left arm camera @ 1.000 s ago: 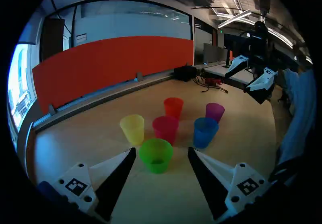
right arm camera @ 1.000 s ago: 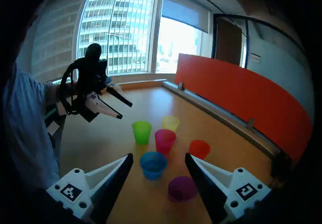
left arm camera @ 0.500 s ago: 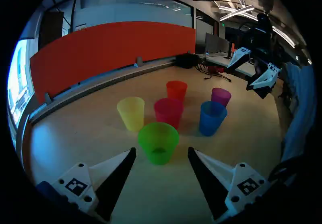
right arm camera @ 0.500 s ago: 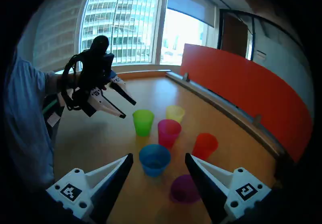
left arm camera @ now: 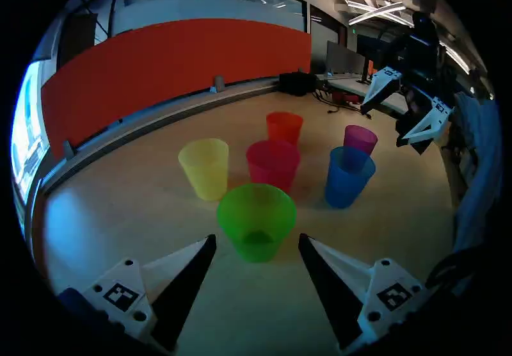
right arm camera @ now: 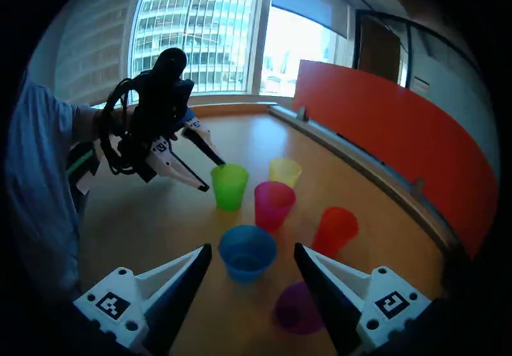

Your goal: Pour water

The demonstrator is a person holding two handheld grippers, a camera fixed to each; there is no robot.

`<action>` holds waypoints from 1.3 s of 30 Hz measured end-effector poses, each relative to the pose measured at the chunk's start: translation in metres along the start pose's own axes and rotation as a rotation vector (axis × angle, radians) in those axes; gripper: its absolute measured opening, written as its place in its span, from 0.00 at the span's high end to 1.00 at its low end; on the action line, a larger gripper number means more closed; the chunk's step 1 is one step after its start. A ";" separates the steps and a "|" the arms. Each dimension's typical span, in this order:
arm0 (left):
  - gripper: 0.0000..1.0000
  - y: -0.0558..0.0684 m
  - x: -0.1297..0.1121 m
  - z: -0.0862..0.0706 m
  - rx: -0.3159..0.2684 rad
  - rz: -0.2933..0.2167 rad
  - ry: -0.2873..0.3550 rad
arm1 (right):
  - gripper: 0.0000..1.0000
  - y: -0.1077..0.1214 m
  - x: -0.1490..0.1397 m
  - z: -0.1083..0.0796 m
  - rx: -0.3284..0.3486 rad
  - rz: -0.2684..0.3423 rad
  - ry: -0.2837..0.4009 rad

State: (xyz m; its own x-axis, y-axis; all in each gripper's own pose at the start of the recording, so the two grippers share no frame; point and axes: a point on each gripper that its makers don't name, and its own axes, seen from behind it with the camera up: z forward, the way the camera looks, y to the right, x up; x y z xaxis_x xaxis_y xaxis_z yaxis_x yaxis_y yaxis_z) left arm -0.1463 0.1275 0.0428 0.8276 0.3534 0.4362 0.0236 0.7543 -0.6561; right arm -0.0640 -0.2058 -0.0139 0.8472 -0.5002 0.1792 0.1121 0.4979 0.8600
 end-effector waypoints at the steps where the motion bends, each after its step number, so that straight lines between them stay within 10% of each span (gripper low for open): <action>1: 0.04 0.000 0.000 0.002 -0.001 0.001 -0.002 | 0.00 0.000 -0.001 0.002 0.001 -0.002 -0.004; 39: 0.04 0.001 0.008 0.032 -0.047 0.023 -0.018 | 0.00 -0.006 -0.037 0.061 0.054 0.011 -0.101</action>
State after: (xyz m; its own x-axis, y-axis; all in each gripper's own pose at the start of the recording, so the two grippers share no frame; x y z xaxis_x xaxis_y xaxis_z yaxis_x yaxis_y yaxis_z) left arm -0.1580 0.1489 0.0652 0.8178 0.3805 0.4318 0.0317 0.7193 -0.6939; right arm -0.1274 -0.2334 0.0035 0.7910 -0.5655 0.2334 0.0729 0.4659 0.8818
